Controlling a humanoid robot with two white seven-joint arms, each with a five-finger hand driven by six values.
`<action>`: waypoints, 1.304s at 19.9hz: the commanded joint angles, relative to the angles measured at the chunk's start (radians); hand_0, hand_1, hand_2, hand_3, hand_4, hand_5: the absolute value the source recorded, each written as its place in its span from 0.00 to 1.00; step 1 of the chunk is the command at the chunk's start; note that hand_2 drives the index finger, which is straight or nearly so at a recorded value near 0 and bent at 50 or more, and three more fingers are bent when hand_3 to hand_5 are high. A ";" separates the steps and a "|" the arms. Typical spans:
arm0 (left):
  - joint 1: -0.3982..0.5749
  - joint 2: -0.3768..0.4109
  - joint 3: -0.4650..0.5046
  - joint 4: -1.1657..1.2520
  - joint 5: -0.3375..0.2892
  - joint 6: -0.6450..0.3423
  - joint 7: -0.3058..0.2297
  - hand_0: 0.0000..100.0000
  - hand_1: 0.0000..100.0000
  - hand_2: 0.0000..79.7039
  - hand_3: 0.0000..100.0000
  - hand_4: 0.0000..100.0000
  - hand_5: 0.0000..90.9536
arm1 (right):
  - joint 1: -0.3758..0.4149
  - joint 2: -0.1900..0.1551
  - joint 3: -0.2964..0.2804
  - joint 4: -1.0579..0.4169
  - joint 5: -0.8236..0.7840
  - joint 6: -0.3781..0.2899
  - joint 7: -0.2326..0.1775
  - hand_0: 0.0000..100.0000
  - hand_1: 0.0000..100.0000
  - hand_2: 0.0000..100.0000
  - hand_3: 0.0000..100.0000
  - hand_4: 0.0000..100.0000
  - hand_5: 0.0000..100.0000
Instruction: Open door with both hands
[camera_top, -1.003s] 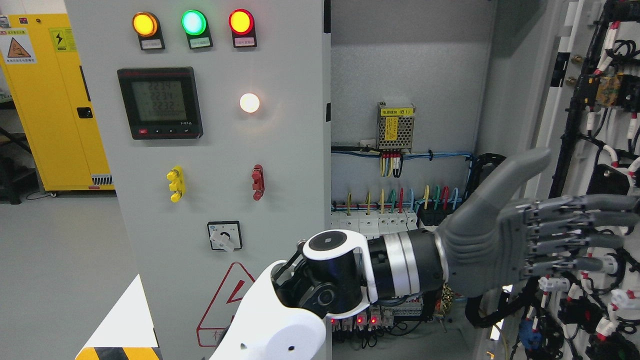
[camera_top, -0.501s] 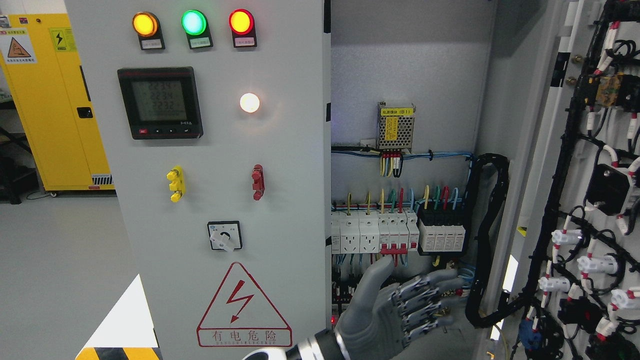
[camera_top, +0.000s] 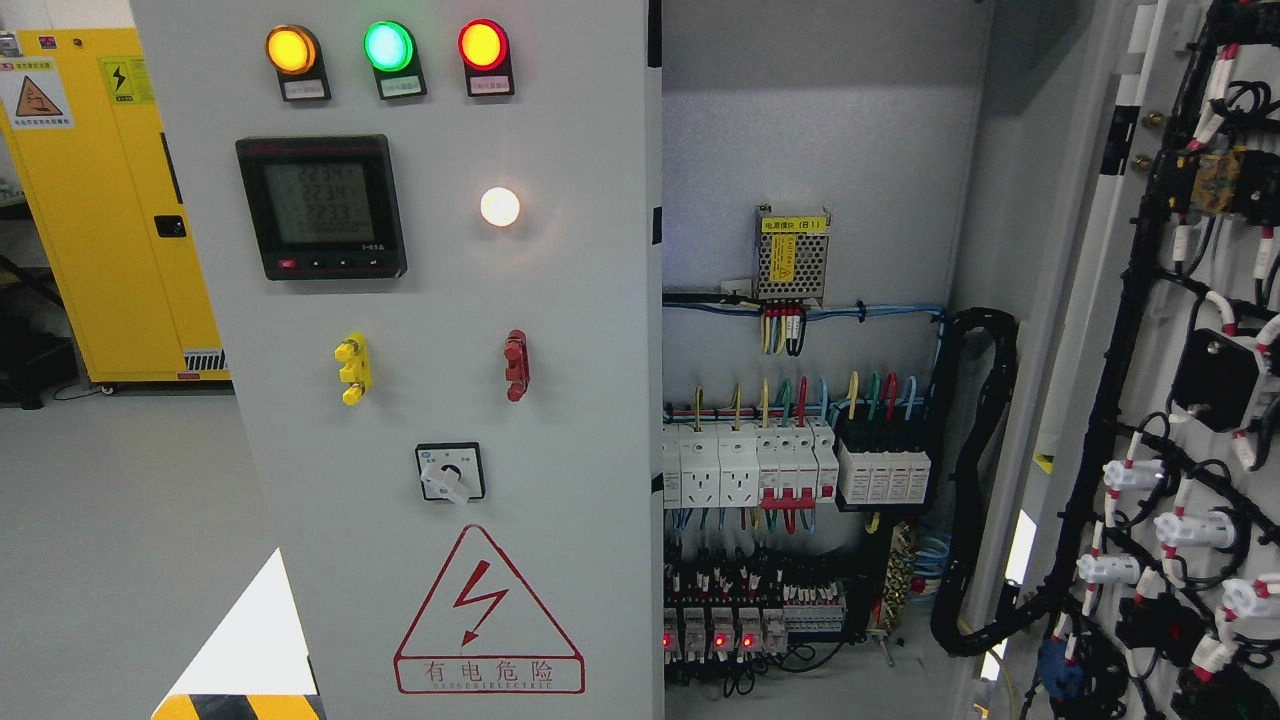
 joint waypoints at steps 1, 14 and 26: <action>0.100 0.002 0.055 0.648 -0.091 -0.062 0.000 0.00 0.00 0.00 0.00 0.00 0.00 | 0.000 -0.023 -0.002 0.000 0.000 -0.001 0.001 0.22 0.01 0.00 0.00 0.00 0.00; -0.004 -0.066 0.047 1.498 -0.169 -0.016 0.008 0.00 0.00 0.00 0.00 0.00 0.00 | 0.000 -0.025 -0.004 0.000 0.000 -0.001 0.001 0.22 0.01 0.00 0.00 0.00 0.00; 0.000 -0.069 0.052 1.532 -0.197 0.007 0.103 0.00 0.00 0.00 0.00 0.00 0.00 | 0.000 -0.025 -0.004 0.000 0.000 -0.001 0.001 0.22 0.01 0.00 0.00 0.00 0.00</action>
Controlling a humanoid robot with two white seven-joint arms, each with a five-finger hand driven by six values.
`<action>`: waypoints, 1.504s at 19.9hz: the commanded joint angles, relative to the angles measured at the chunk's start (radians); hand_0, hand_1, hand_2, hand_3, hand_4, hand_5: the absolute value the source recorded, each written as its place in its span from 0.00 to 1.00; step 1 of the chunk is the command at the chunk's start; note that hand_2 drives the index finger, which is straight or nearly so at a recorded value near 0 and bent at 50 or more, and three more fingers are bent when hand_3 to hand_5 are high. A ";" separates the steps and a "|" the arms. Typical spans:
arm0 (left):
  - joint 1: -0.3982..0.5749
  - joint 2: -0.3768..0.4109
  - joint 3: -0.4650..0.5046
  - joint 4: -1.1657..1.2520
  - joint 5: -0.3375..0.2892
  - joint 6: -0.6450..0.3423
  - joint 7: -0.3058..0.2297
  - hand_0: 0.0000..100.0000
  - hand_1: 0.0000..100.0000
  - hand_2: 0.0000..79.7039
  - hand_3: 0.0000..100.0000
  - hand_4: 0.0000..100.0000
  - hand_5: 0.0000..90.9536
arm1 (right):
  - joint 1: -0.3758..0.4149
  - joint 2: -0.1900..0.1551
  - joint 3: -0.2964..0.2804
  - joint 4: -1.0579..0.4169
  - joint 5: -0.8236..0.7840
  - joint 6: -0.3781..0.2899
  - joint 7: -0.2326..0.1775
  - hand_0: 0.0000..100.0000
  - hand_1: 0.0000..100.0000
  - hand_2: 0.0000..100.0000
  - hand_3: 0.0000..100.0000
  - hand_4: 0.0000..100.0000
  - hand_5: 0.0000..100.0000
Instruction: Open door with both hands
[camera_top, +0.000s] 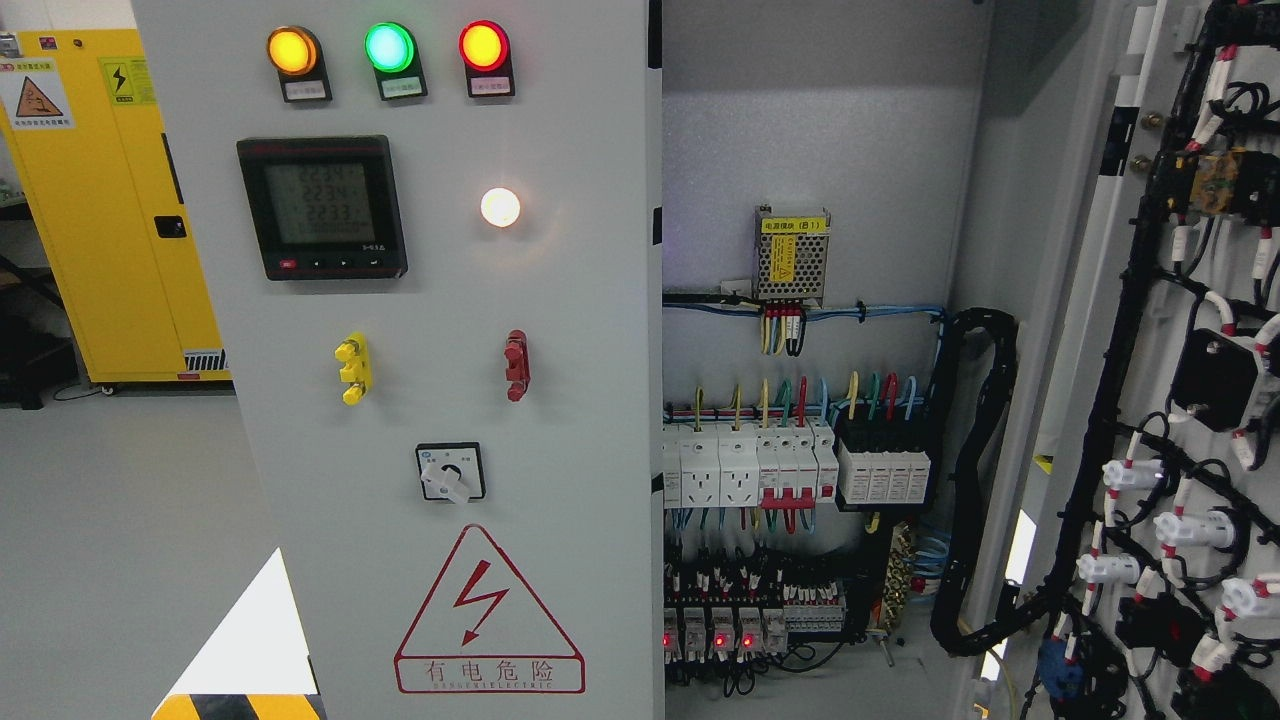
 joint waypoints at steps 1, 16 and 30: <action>0.001 -0.014 0.008 0.219 -0.009 0.001 0.025 0.00 0.00 0.00 0.00 0.00 0.00 | 0.000 -0.025 -0.002 -0.002 0.001 -0.002 0.001 0.22 0.01 0.00 0.00 0.00 0.00; -0.004 -0.018 0.017 0.208 0.003 -0.007 0.079 0.00 0.00 0.00 0.00 0.00 0.00 | 0.141 -0.057 -0.008 -0.712 -0.003 -0.013 -0.001 0.22 0.01 0.00 0.00 0.00 0.00; -0.012 -0.021 0.077 0.208 0.003 -0.007 0.079 0.00 0.00 0.00 0.00 0.00 0.00 | 0.207 -0.069 -0.053 -1.937 -0.006 -0.059 -0.001 0.22 0.01 0.00 0.00 0.00 0.00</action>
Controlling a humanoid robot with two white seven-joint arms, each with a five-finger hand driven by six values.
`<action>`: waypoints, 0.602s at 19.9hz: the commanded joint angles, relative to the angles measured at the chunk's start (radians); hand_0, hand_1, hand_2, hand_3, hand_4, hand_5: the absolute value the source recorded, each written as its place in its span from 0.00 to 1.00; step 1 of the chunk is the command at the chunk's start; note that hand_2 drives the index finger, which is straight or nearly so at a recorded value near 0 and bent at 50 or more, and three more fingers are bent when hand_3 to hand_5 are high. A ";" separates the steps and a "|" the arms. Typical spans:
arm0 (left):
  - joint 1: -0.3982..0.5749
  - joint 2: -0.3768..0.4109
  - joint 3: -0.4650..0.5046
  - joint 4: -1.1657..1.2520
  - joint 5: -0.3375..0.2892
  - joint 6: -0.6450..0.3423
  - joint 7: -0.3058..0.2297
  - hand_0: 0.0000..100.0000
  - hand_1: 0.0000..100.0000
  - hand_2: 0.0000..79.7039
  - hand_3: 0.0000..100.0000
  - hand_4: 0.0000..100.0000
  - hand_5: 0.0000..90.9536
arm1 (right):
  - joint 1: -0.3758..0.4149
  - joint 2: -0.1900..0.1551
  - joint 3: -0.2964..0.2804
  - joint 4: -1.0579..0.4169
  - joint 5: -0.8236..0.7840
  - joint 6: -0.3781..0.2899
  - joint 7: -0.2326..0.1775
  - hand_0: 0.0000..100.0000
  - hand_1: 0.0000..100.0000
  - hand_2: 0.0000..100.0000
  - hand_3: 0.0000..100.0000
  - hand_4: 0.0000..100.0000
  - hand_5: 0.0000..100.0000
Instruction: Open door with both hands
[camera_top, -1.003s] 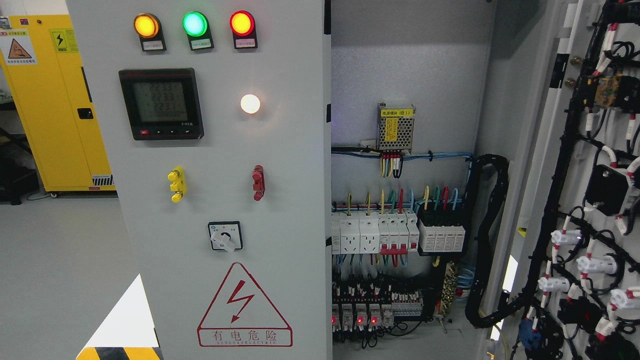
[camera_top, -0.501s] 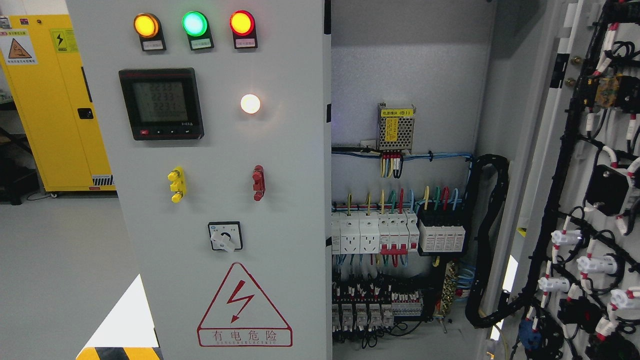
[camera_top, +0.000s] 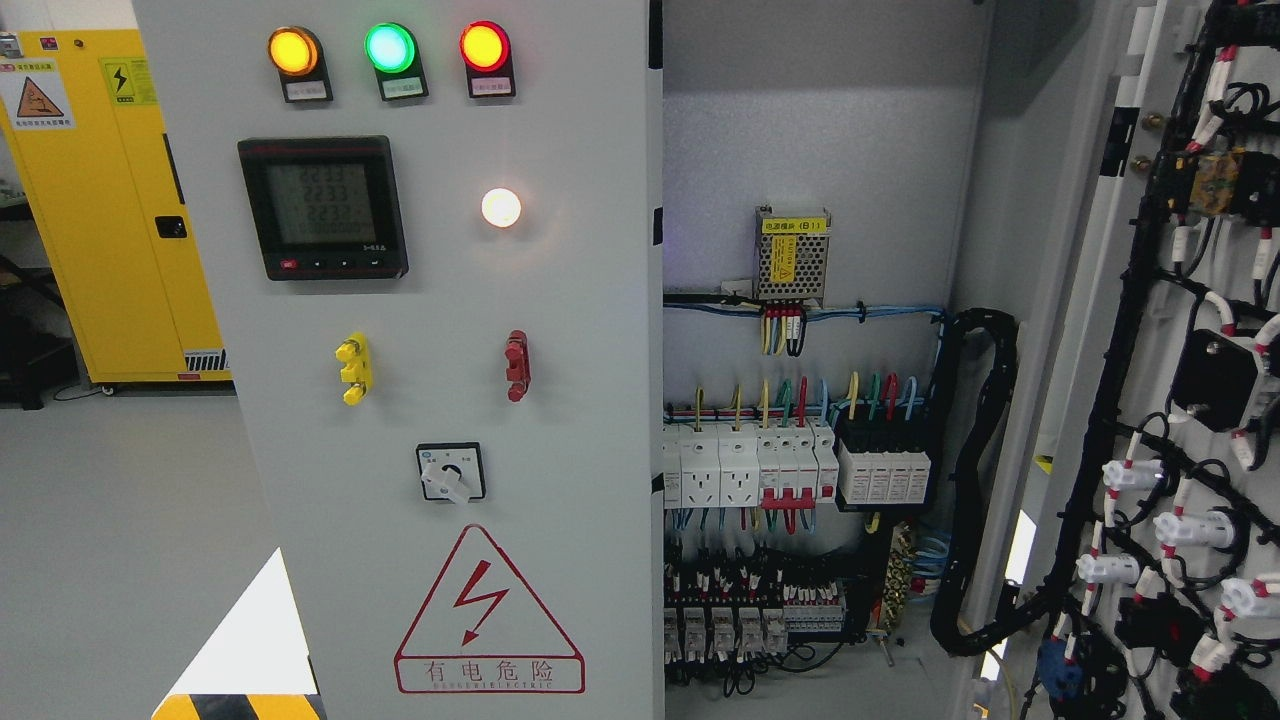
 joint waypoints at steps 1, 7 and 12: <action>-0.001 -0.003 0.022 0.013 0.000 0.000 0.002 0.00 0.00 0.00 0.00 0.00 0.00 | -0.025 -0.016 -0.006 -0.760 0.001 -0.093 0.005 0.22 0.01 0.00 0.00 0.00 0.00; -0.004 -0.003 0.023 0.013 0.000 0.000 0.002 0.00 0.00 0.00 0.00 0.00 0.00 | -0.109 -0.022 -0.004 -0.758 0.001 -0.273 0.005 0.22 0.01 0.00 0.00 0.00 0.00; -0.004 -0.003 0.022 0.011 0.000 -0.002 0.002 0.00 0.00 0.00 0.00 0.00 0.00 | -0.193 -0.022 0.057 -0.755 0.004 -0.263 0.005 0.22 0.01 0.00 0.00 0.00 0.00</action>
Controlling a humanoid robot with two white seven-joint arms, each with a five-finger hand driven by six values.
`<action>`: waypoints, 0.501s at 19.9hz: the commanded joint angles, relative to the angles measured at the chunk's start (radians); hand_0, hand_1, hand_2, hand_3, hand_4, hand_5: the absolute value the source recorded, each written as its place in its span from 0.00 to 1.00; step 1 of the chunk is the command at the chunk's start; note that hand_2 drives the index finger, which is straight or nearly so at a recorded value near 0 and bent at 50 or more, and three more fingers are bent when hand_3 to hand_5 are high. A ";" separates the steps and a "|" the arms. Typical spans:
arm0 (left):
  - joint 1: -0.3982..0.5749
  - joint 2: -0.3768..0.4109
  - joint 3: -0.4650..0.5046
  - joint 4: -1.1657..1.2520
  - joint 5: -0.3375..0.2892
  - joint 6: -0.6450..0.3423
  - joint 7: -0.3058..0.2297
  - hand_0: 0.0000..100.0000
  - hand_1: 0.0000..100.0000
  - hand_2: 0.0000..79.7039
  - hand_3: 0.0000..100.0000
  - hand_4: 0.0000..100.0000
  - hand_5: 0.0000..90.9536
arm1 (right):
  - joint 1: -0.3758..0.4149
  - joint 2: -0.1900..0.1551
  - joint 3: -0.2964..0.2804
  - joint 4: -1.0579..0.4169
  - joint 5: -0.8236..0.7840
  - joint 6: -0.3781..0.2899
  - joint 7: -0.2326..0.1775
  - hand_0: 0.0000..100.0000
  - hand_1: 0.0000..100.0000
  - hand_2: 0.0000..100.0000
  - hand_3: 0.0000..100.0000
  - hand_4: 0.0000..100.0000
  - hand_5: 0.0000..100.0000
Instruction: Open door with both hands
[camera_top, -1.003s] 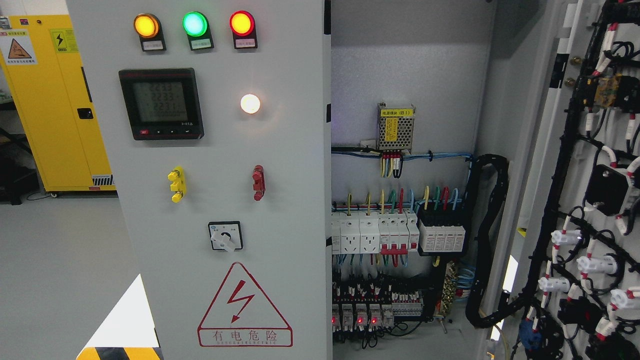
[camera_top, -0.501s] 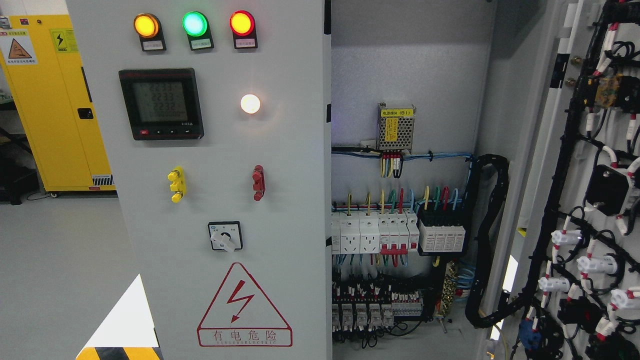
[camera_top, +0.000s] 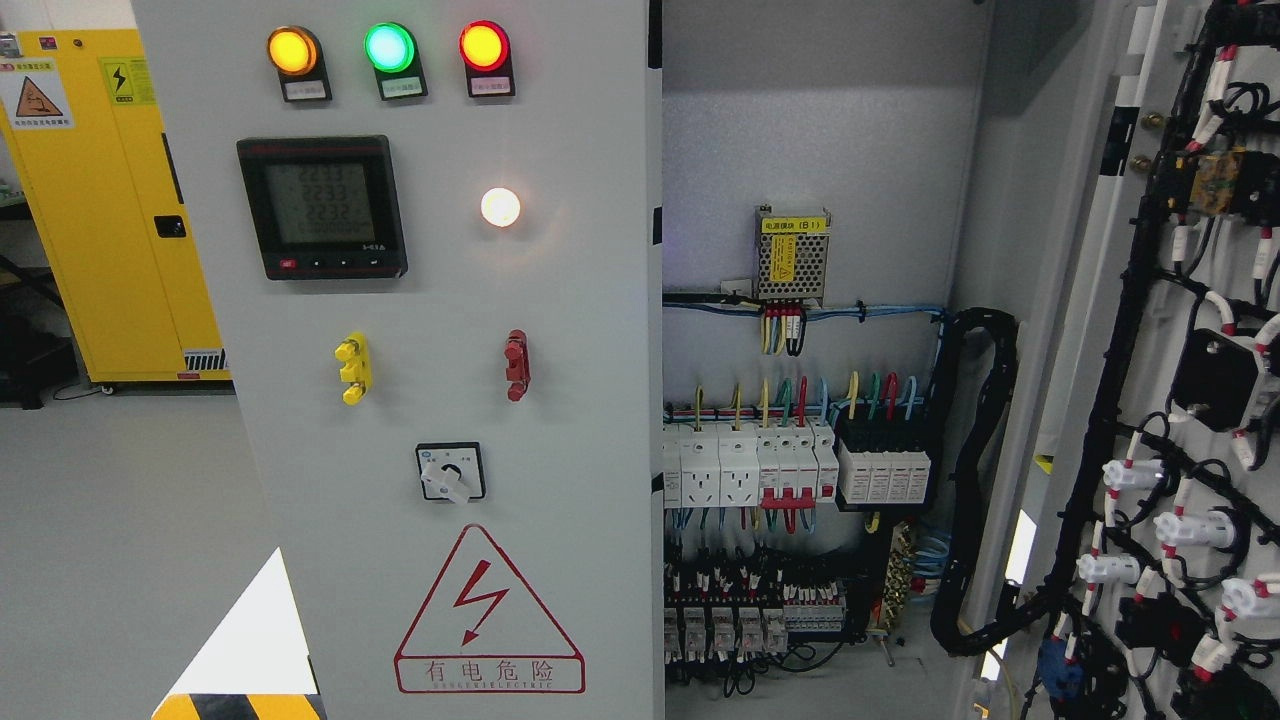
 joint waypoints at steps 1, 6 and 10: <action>-0.001 -0.001 0.007 0.002 0.000 -0.002 -0.002 0.00 0.00 0.00 0.00 0.00 0.00 | -0.102 -0.008 0.072 -0.250 0.007 -0.002 0.001 0.22 0.01 0.00 0.00 0.00 0.00; -0.001 -0.001 0.007 0.000 0.000 -0.003 -0.002 0.00 0.00 0.00 0.00 0.00 0.00 | -0.226 -0.001 0.082 -0.212 0.019 0.102 -0.003 0.22 0.01 0.00 0.00 0.00 0.00; -0.001 -0.001 0.007 0.000 0.000 -0.003 -0.002 0.00 0.00 0.00 0.00 0.00 0.00 | -0.358 0.035 0.078 -0.143 0.030 0.194 -0.013 0.22 0.01 0.00 0.00 0.00 0.00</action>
